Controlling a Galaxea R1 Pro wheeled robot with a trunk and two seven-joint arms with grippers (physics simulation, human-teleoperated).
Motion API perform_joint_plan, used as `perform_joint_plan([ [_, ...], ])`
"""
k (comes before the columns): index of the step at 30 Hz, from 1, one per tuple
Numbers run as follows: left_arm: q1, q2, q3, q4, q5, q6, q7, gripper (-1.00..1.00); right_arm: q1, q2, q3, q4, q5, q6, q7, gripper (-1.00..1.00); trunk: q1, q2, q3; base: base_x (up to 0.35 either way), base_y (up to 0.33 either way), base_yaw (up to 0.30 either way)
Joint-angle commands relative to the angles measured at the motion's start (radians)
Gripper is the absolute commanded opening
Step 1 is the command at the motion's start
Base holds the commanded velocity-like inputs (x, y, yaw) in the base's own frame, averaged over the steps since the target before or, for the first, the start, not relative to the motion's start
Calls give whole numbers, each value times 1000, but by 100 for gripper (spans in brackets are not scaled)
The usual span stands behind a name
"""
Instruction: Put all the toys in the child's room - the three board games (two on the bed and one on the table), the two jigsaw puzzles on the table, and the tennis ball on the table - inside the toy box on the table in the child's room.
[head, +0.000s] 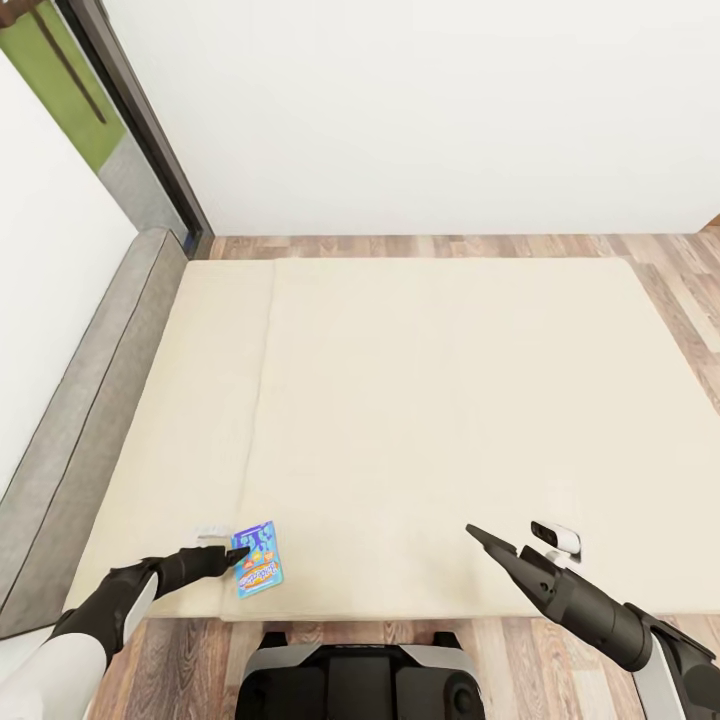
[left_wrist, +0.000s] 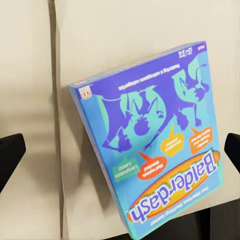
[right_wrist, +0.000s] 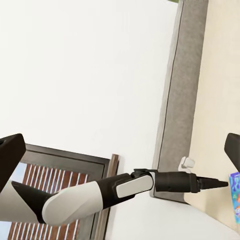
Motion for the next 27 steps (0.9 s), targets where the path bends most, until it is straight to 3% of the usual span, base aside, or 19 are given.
perform_joint_plan([
  [1,0,-2,8,-2,-8,8,-8,100,0,0,0,0,-3,8,1,100,1,-2,-1,0,0,0],
  [8,0,-7,8,-3,-8,8,-18,100,0,0,-9,0,-3,9,1,100,1,-2,-1,0,0,0],
  [17,0,-7,7,-2,-7,8,-119,100,0,1,-32,0,-4,11,3,100,1,-2,-1,0,0,0],
  [27,0,-8,7,-2,-9,7,-136,100,0,0,-35,0,-3,13,4,100,1,-2,-11,0,0,0],
])
